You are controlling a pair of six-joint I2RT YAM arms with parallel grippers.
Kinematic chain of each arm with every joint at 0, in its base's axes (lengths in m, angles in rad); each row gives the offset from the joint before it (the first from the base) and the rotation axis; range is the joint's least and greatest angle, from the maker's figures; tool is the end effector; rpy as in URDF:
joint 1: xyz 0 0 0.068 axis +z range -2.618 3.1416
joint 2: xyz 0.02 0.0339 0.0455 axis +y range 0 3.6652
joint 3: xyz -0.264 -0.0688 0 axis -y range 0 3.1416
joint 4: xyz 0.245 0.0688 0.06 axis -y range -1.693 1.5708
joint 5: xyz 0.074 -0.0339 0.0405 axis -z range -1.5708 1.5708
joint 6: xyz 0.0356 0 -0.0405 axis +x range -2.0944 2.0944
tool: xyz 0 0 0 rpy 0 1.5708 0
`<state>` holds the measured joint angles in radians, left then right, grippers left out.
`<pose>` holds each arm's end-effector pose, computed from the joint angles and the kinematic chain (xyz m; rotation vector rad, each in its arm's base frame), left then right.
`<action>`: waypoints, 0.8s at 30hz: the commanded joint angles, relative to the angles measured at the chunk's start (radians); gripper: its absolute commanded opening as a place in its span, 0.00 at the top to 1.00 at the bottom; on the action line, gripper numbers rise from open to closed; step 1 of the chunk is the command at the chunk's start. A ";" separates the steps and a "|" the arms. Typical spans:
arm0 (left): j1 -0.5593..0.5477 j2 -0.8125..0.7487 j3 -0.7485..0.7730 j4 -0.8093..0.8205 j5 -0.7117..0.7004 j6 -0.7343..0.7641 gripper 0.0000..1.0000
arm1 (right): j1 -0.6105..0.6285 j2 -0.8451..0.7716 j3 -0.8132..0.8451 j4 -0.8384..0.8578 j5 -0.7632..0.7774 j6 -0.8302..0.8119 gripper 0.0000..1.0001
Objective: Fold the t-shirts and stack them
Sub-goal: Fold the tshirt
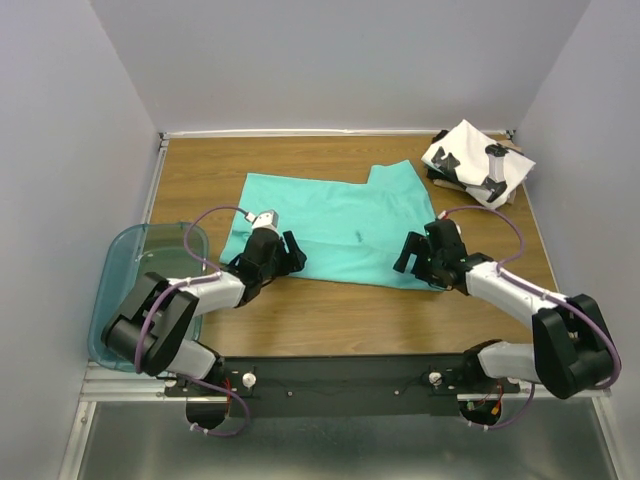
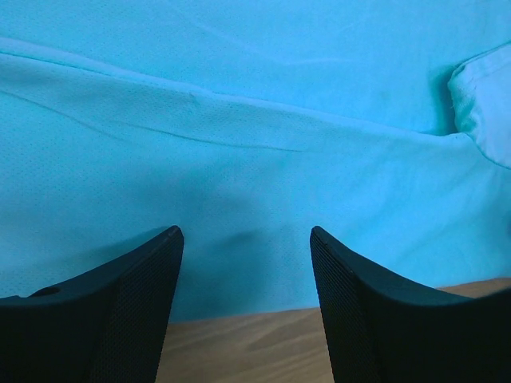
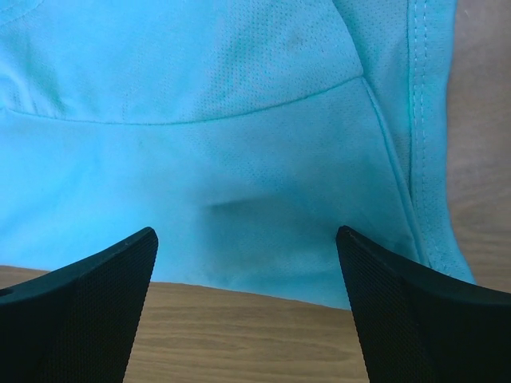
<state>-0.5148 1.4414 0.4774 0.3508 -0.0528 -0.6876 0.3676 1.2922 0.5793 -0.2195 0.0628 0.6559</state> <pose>0.2312 -0.1286 0.1452 -0.2251 2.2407 -0.6121 0.2222 0.0832 0.1645 0.3901 2.5042 0.3408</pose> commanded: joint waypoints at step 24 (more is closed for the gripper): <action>-0.341 -0.457 -0.151 -0.280 -0.200 -0.276 0.26 | 0.002 -0.171 0.102 -0.204 -0.009 -0.047 0.07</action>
<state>-0.8524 0.9577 0.2703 0.0975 -0.1616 -0.9874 0.3676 1.0477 0.6655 -0.4732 0.0963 0.6720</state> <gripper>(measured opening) 0.740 0.928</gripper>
